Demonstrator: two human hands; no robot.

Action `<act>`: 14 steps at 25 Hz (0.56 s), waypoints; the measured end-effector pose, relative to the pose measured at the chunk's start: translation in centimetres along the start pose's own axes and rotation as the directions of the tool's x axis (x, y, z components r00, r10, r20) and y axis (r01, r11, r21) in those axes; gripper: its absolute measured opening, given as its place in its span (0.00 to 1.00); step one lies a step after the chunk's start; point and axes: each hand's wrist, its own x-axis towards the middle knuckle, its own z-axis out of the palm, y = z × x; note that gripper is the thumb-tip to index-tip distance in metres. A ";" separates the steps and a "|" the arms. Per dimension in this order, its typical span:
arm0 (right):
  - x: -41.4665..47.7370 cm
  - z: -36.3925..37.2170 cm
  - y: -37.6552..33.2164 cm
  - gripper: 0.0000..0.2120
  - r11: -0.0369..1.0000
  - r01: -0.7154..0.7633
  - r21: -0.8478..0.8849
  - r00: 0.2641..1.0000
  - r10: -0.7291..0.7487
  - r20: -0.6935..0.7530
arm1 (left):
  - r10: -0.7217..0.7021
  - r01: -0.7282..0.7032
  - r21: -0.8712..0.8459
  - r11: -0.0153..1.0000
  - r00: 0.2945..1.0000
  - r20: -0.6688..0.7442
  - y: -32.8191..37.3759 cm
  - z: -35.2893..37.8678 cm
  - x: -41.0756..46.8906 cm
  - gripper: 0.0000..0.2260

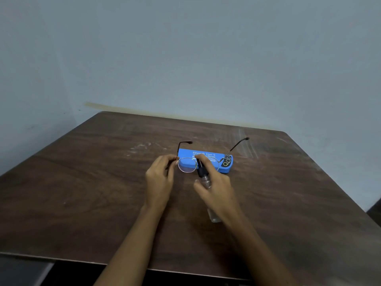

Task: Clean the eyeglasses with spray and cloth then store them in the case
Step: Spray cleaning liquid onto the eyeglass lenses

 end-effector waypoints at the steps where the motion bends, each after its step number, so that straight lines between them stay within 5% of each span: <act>1: 0.2 0.2 -0.2 0.28 1.000 -0.007 -0.012 1.000 0.007 0.013 | 0.005 -0.005 -0.001 1.000 1.000 -0.003 0.0 0.0 0.0 0.05; 14: 0.9 1.1 -0.5 0.23 0.999 -0.042 -0.007 0.999 0.042 -0.017 | 0.005 -0.005 0.007 1.000 1.000 -0.001 -0.3 -0.1 0.2 0.05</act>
